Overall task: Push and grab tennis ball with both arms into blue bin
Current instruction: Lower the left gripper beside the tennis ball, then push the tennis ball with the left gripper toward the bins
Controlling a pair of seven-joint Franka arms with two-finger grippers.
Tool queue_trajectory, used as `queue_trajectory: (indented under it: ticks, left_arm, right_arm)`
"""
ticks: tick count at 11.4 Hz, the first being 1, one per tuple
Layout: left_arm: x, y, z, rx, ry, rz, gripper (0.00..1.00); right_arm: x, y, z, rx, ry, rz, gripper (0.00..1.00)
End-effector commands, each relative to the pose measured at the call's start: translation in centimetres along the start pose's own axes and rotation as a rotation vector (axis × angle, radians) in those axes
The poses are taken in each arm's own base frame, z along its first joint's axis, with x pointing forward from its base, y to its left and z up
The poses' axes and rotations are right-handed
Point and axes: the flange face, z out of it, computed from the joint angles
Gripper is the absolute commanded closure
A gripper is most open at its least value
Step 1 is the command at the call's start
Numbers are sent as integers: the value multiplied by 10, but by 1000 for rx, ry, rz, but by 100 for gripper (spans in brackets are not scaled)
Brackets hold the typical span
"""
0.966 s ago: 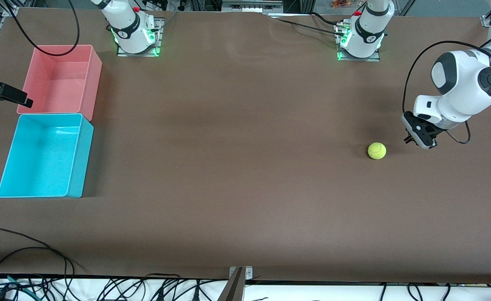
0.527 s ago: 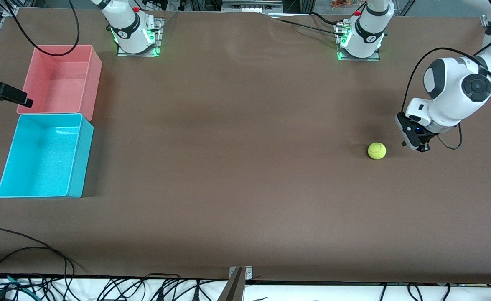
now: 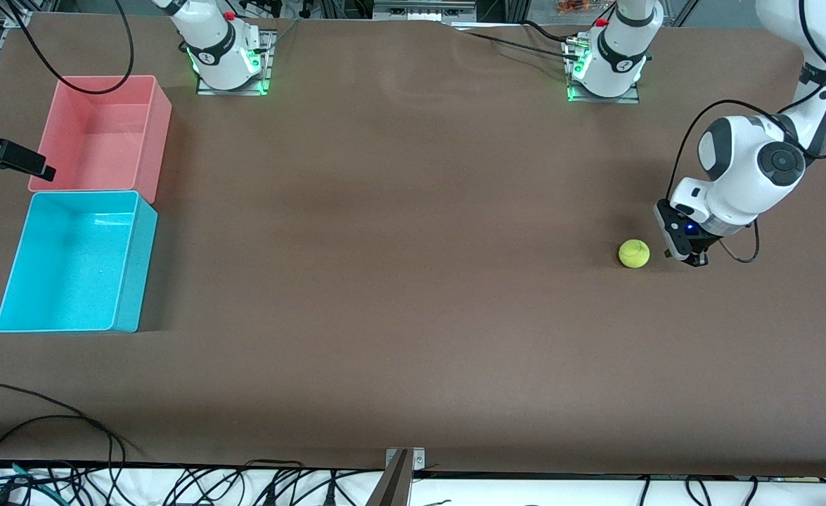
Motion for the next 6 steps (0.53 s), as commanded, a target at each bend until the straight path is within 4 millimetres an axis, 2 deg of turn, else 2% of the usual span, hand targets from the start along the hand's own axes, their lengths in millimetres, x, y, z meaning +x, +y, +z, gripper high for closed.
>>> queue_trajectory:
  ticks: [1,6]
  left_arm:
    - [-5,-2,27,6,14,31,100]
    - [-1,2,38,-14,8,54,100]
  right_arm:
    - [-1,0,-5,18,5,-8,0]
    - [0,-2,-6,18,8,-8,0]
